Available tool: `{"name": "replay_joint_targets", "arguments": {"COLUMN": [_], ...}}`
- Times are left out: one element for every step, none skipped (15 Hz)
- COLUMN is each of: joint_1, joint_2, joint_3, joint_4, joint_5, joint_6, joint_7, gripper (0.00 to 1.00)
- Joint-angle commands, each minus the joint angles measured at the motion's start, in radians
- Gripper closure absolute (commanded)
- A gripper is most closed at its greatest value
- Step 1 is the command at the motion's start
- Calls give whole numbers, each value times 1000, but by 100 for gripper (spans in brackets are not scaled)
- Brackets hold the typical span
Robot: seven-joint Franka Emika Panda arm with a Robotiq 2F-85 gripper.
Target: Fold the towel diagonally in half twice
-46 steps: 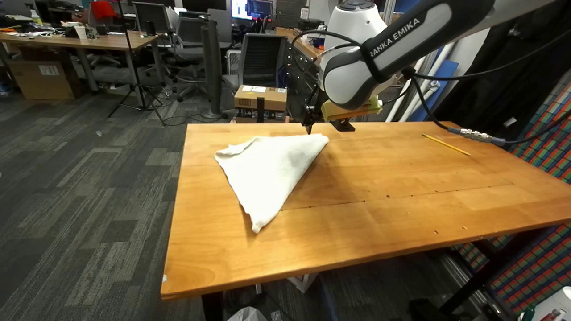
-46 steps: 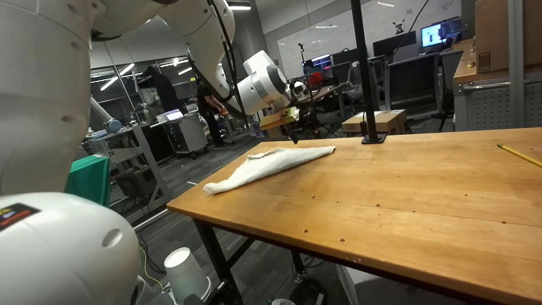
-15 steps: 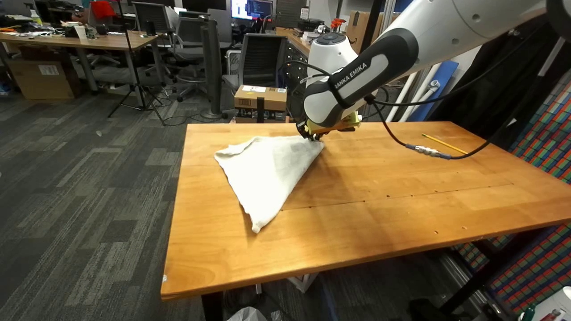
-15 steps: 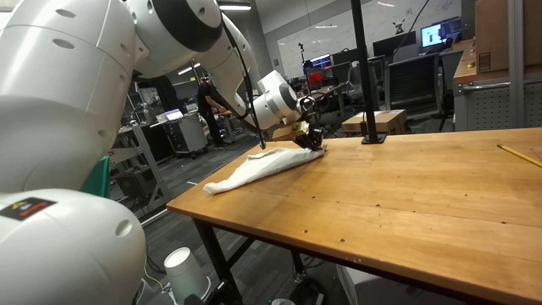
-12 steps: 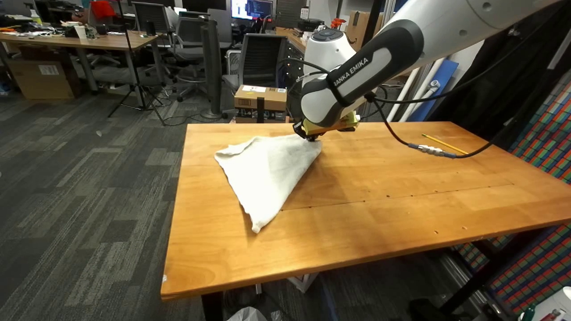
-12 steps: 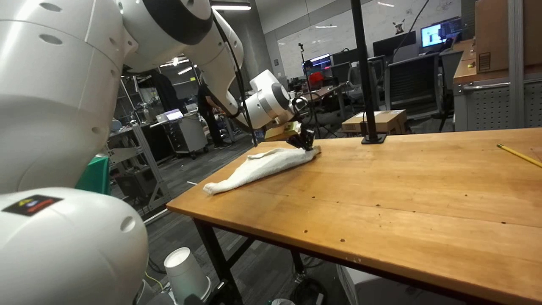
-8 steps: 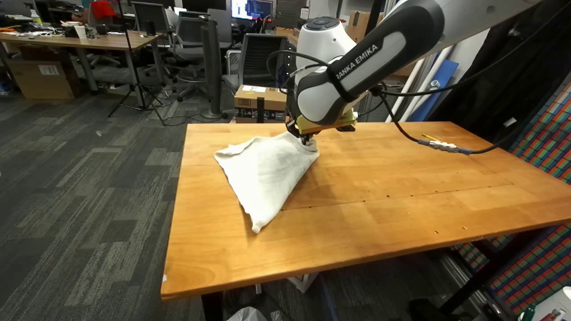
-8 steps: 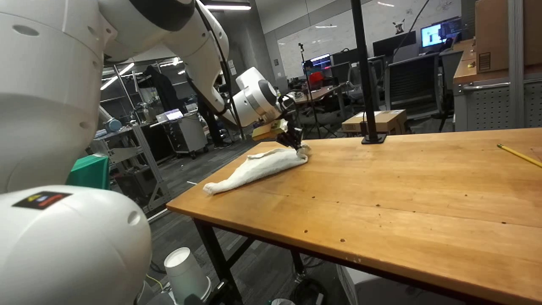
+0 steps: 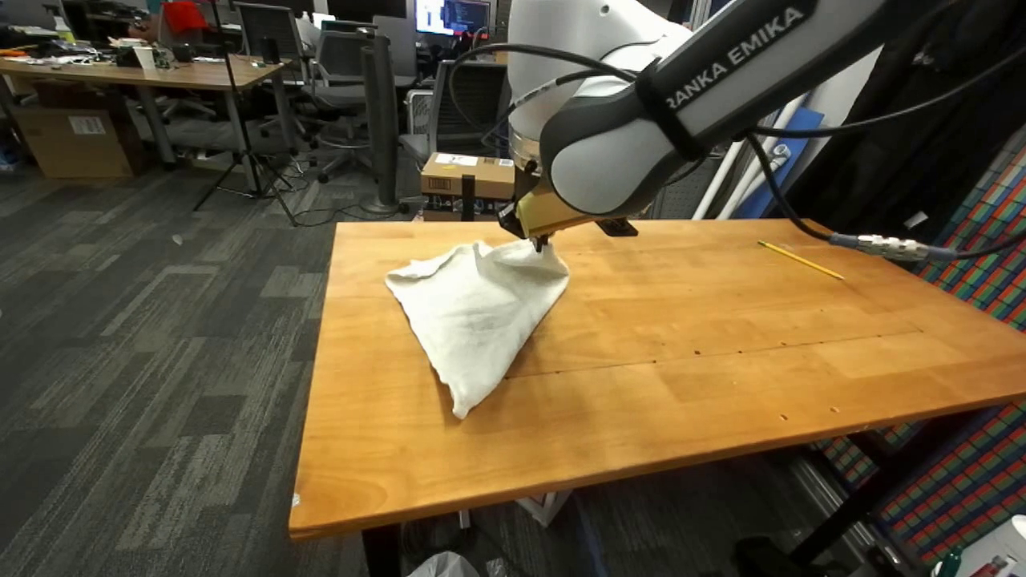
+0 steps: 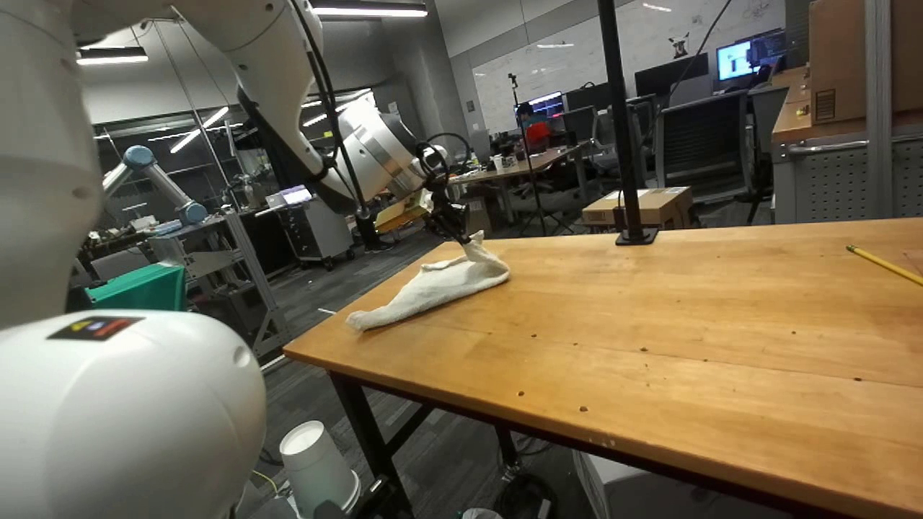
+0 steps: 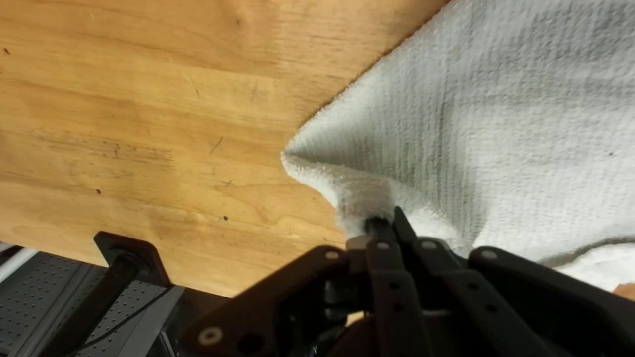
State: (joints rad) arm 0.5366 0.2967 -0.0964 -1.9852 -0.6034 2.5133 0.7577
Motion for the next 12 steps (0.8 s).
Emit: {"name": "replay_joint_targets", "arguments": {"joint_1": [-16,-20,-28,-33,-36,-36,-37,-37,-37,-34,-31,-26], "joint_2": [-126,-141,-153,-160,-166,-166,-168,-167,-168,-162,-156,-145], "joint_3": [89,121,150,180,207,232,255,277,297,315,332,349], "joint_4": [-98,-108,-113,-116,-115,-109,-104,-99,-93,-82,-70,-51], "joint_5": [-92,-104,-105,-97,-91,-90,-85,-85,-80,-82,-83,-85], "joint_6": [-78,-117,-151,-192,-236,-283,-331,-378,-424,-472,-524,-583], "joint_7": [114,145,164,184,201,215,226,238,248,258,267,271], "gripper": [100,100,100,100,100,100,100,100,100,100,100,100]}}
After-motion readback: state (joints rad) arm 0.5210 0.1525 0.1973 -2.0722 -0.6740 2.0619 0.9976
